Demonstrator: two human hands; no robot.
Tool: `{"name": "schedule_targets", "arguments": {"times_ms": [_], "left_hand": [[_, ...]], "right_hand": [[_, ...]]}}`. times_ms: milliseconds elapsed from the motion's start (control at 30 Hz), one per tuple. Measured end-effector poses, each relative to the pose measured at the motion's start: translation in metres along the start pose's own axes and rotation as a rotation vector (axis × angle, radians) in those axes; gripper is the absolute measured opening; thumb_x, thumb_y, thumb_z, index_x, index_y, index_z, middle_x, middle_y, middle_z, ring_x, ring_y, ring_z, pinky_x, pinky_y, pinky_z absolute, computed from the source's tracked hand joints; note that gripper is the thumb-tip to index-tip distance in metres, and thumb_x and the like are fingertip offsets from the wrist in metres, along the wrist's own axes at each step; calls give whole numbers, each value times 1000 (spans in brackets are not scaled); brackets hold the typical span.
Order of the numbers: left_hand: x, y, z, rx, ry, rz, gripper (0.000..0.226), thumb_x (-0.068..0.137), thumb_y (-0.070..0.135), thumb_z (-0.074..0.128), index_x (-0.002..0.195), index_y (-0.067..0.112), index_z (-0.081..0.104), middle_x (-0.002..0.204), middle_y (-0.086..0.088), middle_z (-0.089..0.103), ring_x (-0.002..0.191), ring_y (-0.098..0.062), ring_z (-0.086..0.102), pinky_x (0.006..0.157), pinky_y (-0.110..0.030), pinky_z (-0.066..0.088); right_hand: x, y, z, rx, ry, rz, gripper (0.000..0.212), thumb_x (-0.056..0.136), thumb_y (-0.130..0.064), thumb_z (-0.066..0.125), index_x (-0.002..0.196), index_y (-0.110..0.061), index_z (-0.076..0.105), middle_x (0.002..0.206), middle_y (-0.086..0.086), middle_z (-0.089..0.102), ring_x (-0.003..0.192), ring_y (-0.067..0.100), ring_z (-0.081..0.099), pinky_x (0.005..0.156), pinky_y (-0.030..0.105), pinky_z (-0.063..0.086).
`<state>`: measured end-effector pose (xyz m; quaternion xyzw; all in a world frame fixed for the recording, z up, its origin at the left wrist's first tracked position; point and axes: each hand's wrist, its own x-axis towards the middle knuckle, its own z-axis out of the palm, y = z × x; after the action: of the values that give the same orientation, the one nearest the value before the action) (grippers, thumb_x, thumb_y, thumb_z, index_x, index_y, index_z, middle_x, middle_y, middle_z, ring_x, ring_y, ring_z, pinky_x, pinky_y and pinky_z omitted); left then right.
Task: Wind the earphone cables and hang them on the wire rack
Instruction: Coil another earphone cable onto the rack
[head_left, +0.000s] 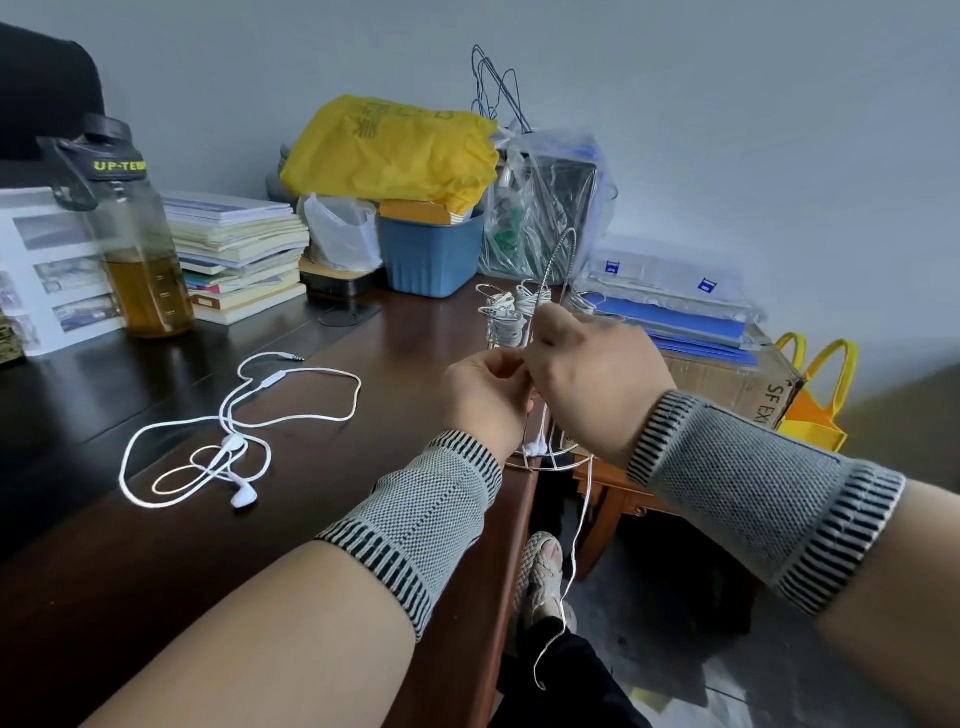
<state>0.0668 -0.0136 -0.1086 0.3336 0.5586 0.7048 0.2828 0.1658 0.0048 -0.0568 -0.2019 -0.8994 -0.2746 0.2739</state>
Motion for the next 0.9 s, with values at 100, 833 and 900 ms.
{"name": "schedule_targets", "arguments": {"times_ms": [100,833,900], "left_hand": [[4,-4,-1,34,2,39,21,88,5,68,74,21,70,65,-3,67,54,-13,56,64,-27,48],[-2,-1,-3,116,64,50,12,83,18,74,76,27,71,70,4,74,73,-15,74,77,-40,61],[-1,-2,-3,103,48,44,18,83,16,75,70,28,71,70,4,74,75,-19,73,79,-43,61]], "right_hand": [[-17,5,13,68,-11,100,18,59,-7,83,61,-9,65,66,6,51,40,18,35,38,19,24],[-12,55,-8,429,-82,729,23,90,-24,60,74,-10,66,65,3,64,59,16,56,52,22,40],[4,49,-12,394,-127,676,19,90,-22,59,75,-12,66,69,4,63,65,18,57,54,22,39]]}}
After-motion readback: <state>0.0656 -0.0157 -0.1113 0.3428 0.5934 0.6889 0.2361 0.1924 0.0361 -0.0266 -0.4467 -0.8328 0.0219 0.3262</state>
